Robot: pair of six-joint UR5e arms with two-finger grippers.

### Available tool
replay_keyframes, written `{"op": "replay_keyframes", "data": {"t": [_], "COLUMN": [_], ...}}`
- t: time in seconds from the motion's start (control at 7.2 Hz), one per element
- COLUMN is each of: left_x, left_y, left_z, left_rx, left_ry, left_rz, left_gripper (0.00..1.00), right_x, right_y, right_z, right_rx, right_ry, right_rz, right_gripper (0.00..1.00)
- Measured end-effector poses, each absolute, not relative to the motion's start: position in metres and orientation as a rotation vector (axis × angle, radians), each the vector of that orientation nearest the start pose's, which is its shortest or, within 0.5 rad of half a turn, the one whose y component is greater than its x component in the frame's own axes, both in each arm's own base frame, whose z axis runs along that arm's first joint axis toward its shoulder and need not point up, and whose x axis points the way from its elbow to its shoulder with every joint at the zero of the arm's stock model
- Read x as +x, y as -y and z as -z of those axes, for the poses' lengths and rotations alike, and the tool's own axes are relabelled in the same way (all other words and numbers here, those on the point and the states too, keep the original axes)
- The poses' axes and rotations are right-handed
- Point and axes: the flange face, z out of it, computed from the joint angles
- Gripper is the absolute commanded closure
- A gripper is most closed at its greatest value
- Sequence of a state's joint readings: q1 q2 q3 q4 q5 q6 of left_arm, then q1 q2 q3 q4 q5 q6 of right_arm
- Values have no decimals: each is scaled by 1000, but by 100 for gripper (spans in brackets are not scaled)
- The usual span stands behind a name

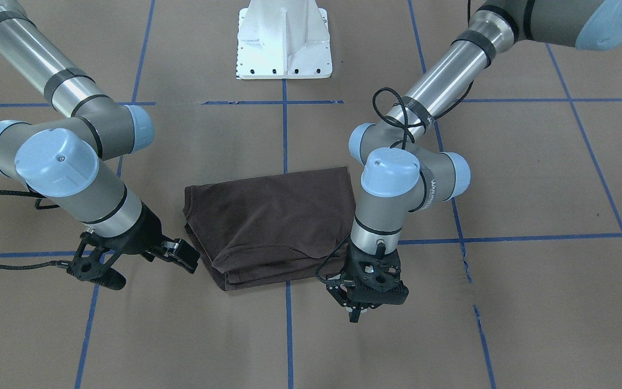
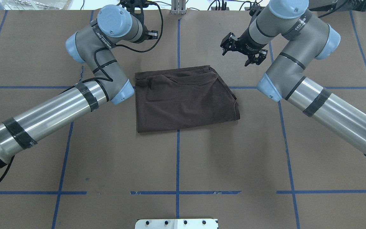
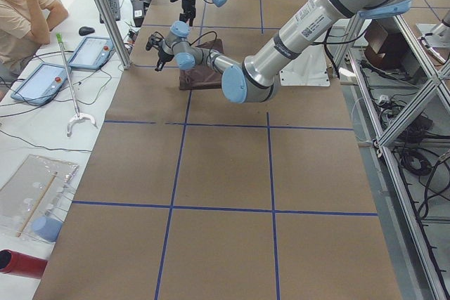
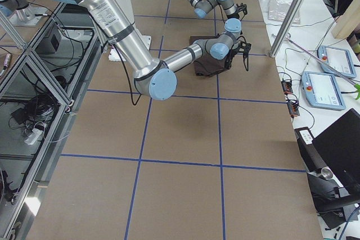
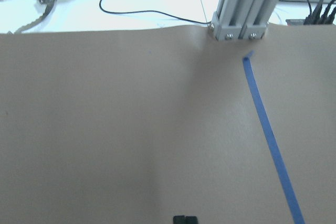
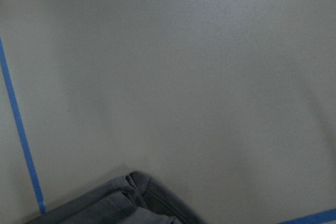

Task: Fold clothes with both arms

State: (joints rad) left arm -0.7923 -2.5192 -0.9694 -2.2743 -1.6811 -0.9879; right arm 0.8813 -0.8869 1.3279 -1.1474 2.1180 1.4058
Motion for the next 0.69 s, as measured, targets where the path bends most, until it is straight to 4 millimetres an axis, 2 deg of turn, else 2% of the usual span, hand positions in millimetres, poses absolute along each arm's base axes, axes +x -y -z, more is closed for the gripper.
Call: {"op": "replay_keyframes", "data": {"t": [0.14,0.28,0.42,0.56,0.69], "left_x": [493,466,423,359,276], "left_y": [676,650,630,631,645], "left_z": [-238,-243,-255,-276,-311], "left_rx": [569,554,548,557,584], "left_ry": [-895,-919,-934,-924,-885], "left_rz": [113,97,77,20,-77], "left_gripper": [100,100,95,86,80], "right_x": [-420,-416,-401,-371,-322], "right_y": [627,621,621,629,642], "right_z": [-295,-289,-294,-311,-344], "right_rx": [-24,-18,-9,16,63], "right_ry": [1001,1013,1014,1001,974], "right_rz": [-431,-435,-443,-437,-385], "right_gripper": [0,0,0,0,0]}}
